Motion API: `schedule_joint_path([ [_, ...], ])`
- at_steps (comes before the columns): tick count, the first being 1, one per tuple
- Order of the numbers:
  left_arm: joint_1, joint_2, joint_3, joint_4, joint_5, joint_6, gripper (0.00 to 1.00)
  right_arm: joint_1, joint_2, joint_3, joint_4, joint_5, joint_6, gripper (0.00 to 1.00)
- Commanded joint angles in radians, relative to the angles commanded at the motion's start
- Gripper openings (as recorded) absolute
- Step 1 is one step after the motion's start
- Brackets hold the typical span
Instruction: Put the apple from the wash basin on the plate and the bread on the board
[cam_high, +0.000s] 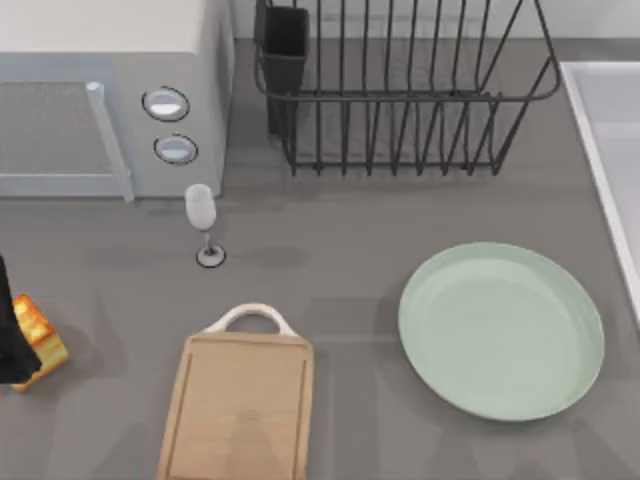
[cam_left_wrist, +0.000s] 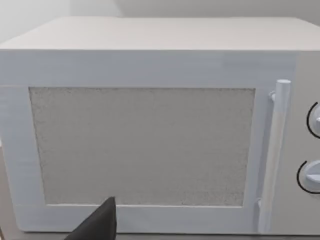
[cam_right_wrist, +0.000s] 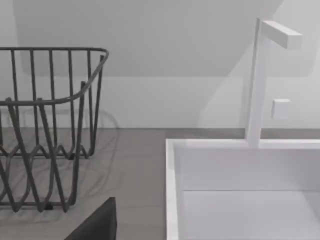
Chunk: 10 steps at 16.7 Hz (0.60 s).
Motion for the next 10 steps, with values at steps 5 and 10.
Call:
schedule_joint_path([
  [5,0.0,0.0,0.0,0.0,0.0,0.0,1.0,-0.011,0.061,0.056,-0.038,0.0,-0.01,1.0],
  [10,0.0,0.0,0.0,0.0,0.0,0.0,1.0,-0.06,0.368,0.322,-0.209,0.001,-0.056,1.0],
])
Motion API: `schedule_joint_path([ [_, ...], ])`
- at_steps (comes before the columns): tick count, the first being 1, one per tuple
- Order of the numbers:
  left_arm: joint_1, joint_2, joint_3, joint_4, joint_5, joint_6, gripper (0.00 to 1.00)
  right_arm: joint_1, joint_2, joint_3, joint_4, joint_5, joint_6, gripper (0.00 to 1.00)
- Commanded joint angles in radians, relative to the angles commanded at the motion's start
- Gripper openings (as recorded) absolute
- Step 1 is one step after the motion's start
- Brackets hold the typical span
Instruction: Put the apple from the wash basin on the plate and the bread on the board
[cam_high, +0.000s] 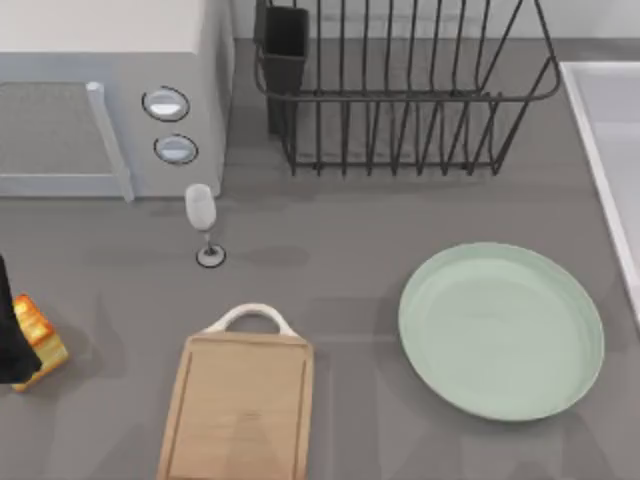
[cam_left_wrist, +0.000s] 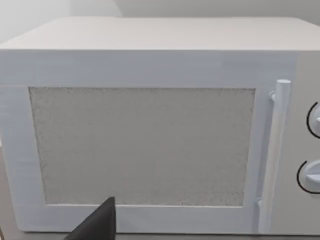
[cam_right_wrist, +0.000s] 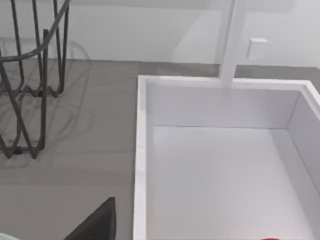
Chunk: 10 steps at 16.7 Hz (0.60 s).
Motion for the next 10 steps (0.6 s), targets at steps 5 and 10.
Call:
schedule_joint_path([
  [5,0.0,0.0,0.0,0.0,0.0,0.0,1.0,-0.071,0.529,0.392,-0.247,0.001,-0.066,1.0],
  [10,0.0,0.0,0.0,0.0,0.0,0.0,1.0,-0.145,1.05,0.793,-0.505,0.001,-0.136,1.0],
])
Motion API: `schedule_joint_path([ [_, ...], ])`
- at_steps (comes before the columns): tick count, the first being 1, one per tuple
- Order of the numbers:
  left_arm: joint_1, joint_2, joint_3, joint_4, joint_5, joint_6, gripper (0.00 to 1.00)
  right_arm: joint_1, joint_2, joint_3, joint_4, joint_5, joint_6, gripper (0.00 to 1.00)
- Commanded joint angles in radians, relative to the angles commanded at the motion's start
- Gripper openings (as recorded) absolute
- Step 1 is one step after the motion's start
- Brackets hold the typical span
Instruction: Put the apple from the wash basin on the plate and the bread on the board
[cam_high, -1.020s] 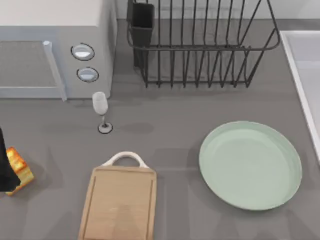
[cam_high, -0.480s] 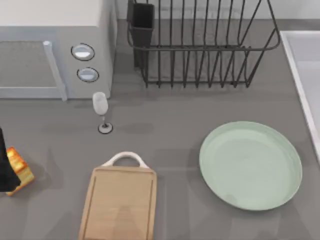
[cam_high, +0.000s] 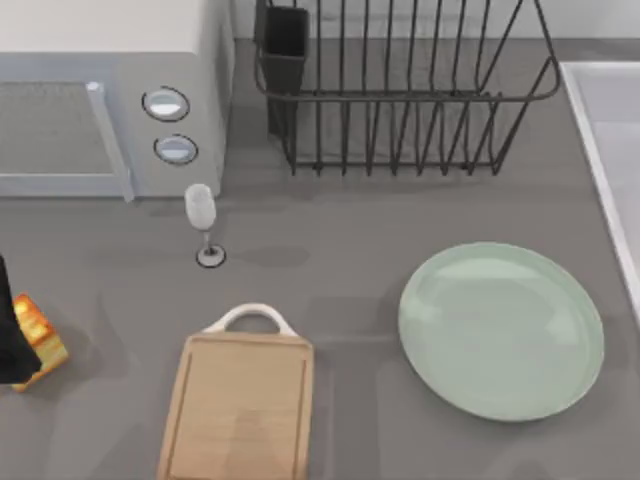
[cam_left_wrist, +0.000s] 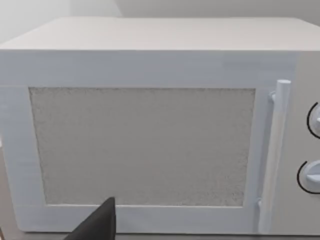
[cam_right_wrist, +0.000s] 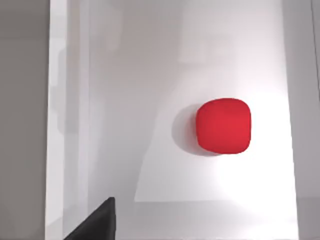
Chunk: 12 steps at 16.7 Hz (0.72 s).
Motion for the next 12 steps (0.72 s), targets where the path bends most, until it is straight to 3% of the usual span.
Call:
schedule_joint_path([
  [7,0.0,0.0,0.0,0.0,0.0,0.0,1.0,-0.082,0.571,0.446,-0.285,0.001,-0.077,1.0],
  [12,0.0,0.0,0.0,0.0,0.0,0.0,1.0,-0.11,0.763,0.602,-0.385,0.001,-0.104,1.0],
])
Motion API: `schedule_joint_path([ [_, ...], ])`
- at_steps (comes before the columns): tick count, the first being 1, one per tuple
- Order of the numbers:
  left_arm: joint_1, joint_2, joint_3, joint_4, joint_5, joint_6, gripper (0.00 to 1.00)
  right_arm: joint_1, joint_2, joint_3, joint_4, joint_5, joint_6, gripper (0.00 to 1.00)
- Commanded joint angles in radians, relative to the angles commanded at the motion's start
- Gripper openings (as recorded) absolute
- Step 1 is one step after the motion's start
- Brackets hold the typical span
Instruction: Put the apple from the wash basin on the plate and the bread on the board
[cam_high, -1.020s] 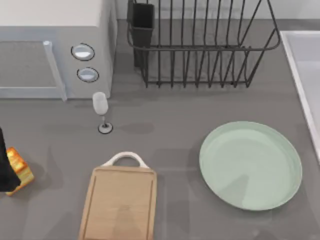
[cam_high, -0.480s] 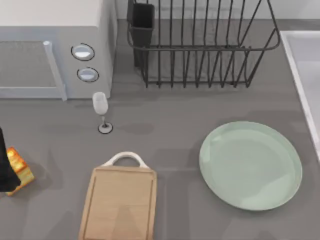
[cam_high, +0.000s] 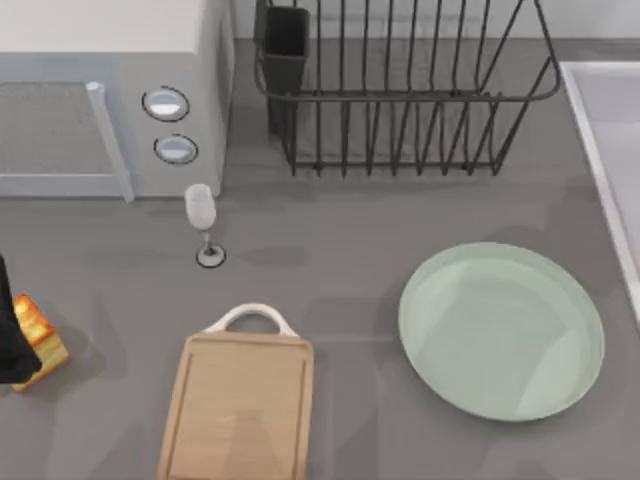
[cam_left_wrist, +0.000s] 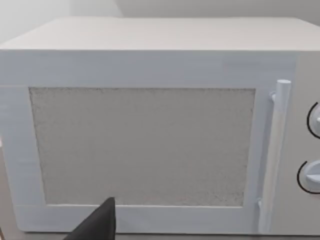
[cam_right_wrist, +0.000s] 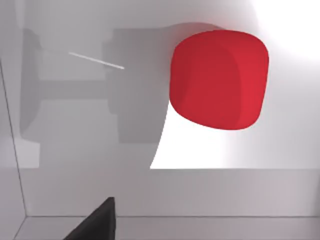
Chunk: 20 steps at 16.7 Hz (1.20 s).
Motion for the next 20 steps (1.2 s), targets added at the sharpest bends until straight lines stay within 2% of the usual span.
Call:
schedule_joint_path([
  [9,0.0,0.0,0.0,0.0,0.0,0.0,1.0,0.004,0.026,-0.008,0.028,0.002,-0.001,1.0],
  [20,0.0,0.0,0.0,0.0,0.0,0.0,1.0,-0.003,0.255,-0.173,0.423,0.003,0.002,1.0],
])
